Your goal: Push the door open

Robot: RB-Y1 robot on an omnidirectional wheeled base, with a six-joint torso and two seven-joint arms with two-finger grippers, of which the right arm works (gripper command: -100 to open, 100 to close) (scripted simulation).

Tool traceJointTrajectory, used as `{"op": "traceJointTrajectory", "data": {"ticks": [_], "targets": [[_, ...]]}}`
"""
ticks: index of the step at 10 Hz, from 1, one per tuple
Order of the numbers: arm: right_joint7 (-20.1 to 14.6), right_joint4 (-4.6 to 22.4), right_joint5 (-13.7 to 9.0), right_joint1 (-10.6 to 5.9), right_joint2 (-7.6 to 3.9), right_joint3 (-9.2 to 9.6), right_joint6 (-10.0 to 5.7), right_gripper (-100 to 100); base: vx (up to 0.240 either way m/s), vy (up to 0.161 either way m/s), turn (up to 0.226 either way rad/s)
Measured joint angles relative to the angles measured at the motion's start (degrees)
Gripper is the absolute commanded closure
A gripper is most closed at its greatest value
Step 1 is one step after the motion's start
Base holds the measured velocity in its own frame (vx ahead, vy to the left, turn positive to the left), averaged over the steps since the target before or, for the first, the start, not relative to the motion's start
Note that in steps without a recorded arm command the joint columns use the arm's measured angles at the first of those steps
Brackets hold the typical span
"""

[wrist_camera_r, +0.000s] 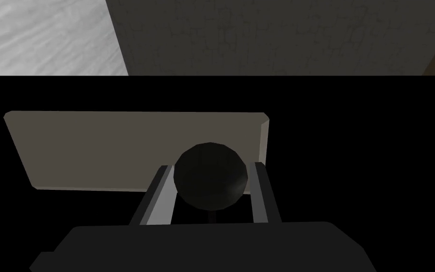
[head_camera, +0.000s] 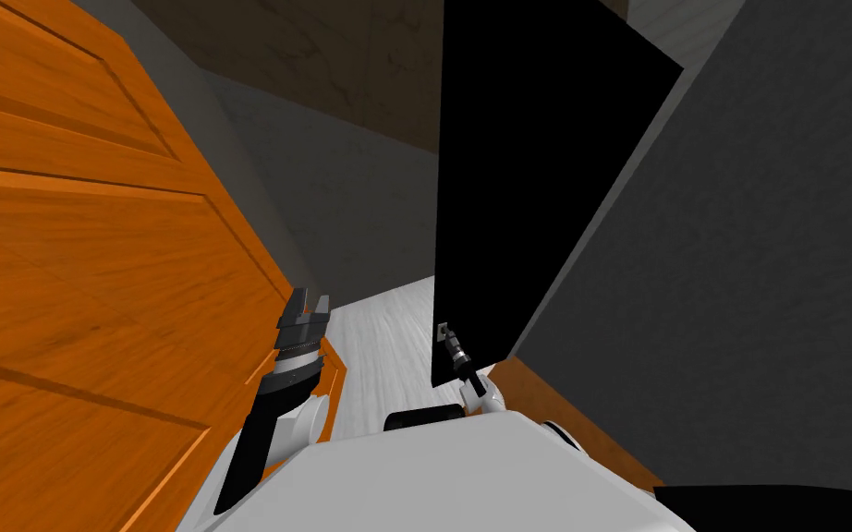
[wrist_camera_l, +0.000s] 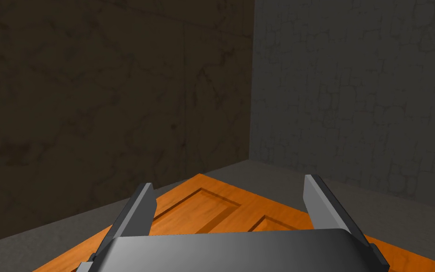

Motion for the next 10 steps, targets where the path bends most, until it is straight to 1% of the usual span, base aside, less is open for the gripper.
{"op": "traceJointTrajectory", "data": {"ticks": [1, 2, 3, 4, 7, 9, 10], "targets": [[0.56, 0.98, -0.44, -0.70, -0.04, -0.74, -0.45, 100, 0.125, 0.079, -0.037], [0.47, -0.41, -0.57, -0.34, -0.52, -0.94, 0.25, 100, 0.130, 0.085, -0.086], [0.82, 1.47, -1.21, -1.48, -0.86, -2.03, -0.44, 100, 0.116, 0.058, -0.080], [1.03, 1.43, -1.53, -1.43, -1.27, -2.59, -0.55, -100, -0.123, 0.073, -0.090], [0.73, 1.17, -1.96, -1.50, -1.14, -2.84, -0.13, -100, -0.219, 0.036, -0.045], [0.49, 0.90, -2.27, -1.46, -0.64, -2.99, 0.18, -100, -0.244, 0.047, -0.067], [0.35, 0.77, -2.44, -1.51, -0.21, -3.10, 0.41, -100, -0.109, 0.026, -0.015]]}}
